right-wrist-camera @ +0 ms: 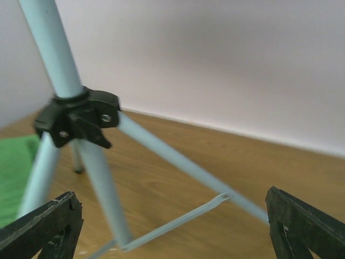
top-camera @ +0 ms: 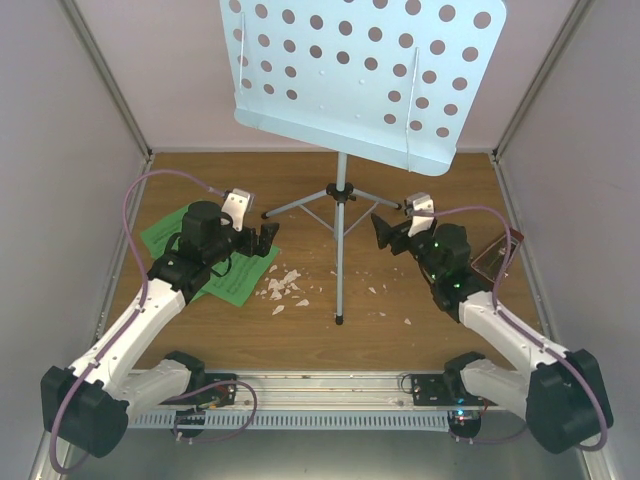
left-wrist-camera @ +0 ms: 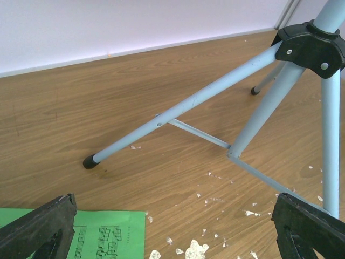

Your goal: Pack up the instrument practice props

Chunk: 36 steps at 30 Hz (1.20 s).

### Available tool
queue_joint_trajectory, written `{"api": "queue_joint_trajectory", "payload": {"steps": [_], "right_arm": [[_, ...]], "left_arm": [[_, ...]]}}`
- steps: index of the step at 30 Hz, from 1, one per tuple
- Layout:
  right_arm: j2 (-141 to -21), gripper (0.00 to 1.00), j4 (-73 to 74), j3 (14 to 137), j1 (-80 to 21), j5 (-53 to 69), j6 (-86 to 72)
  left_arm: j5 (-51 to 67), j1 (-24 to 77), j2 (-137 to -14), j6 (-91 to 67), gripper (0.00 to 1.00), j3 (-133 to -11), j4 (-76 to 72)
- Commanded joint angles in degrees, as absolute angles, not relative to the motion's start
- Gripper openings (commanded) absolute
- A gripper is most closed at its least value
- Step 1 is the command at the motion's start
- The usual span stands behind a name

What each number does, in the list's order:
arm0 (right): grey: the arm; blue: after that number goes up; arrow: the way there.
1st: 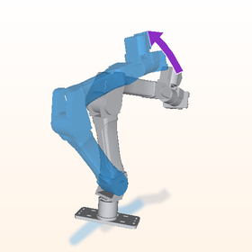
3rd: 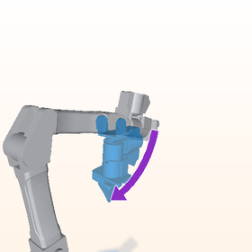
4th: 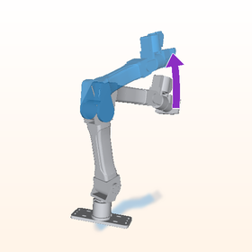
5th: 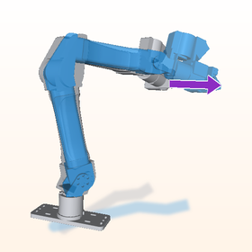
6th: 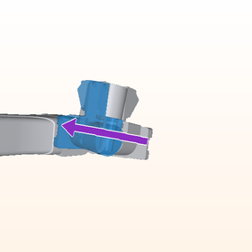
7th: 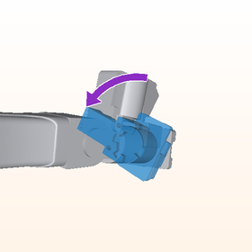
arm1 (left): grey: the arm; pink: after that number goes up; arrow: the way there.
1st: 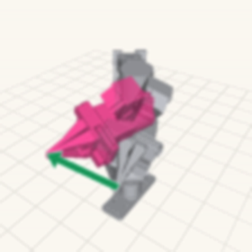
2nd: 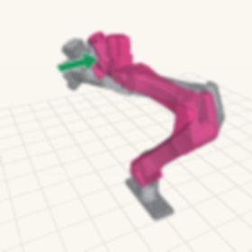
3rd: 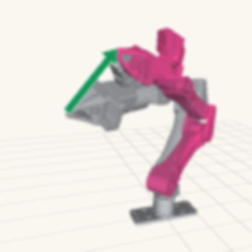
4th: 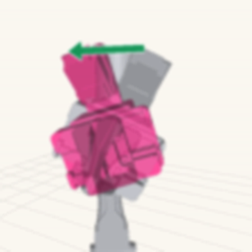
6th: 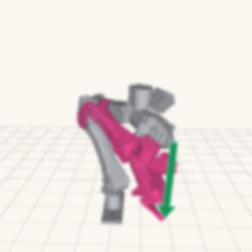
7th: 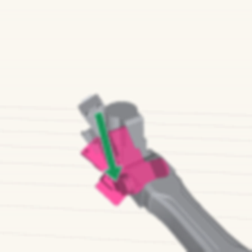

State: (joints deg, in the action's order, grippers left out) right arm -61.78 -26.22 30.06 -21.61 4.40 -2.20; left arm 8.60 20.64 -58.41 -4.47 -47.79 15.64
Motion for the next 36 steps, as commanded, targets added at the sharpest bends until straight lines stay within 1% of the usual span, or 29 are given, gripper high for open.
{"api": "queue_joint_trajectory", "payload": {"steps": [1,4,9,15,19,21,25,30,36], "right_arm": [[-57.82,0.92,-18.77,32.10,-21.31,11.91,-26.04],[-57.74,0.91,-17.42,32.13,-21.27,13.75,-42.04],[-60.76,0.90,-22.85,32.19,-21.40,20.03,-63.31],[-65.03,0.91,-25.98,35.86,-22.31,23.73,-82.75],[-65.80,0.85,-28.66,35.56,-22.52,23.40,-94.46],[-66.33,0.84,-26.69,37.15,-22.59,22.23,-97.58],[-70.16,0.76,-19.04,43.07,-22.62,22.28,-99.68],[-76.53,0.73,-19.37,48.57,-22.72,25.07,-101.15],[-77.90,0.69,-18.14,48.37,-23.31,22.66,-104.63]], "left_arm": [[8.05,21.23,-58.34,-4.82,0.99,-48.86,14.06],[7.94,21.30,-58.32,-4.76,0.99,-48.87,14.11],[7.97,21.28,-58.18,-4.88,0.99,-48.86,14.22],[8.03,21.36,-58.18,-4.83,0.99,-48.87,14.24],[7.88,21.37,-57.94,-4.83,0.99,-48.87,14.18],[7.98,21.36,-57.91,-4.86,0.99,-48.85,14.21],[8.18,21.51,-58.01,-4.97,0.99,-48.91,14.26],[7.85,21.58,-57.63,-4.86,0.99,-48.89,14.22],[7.95,21.62,-57.48,-4.85,0.99,-48.86,14.24]]}}
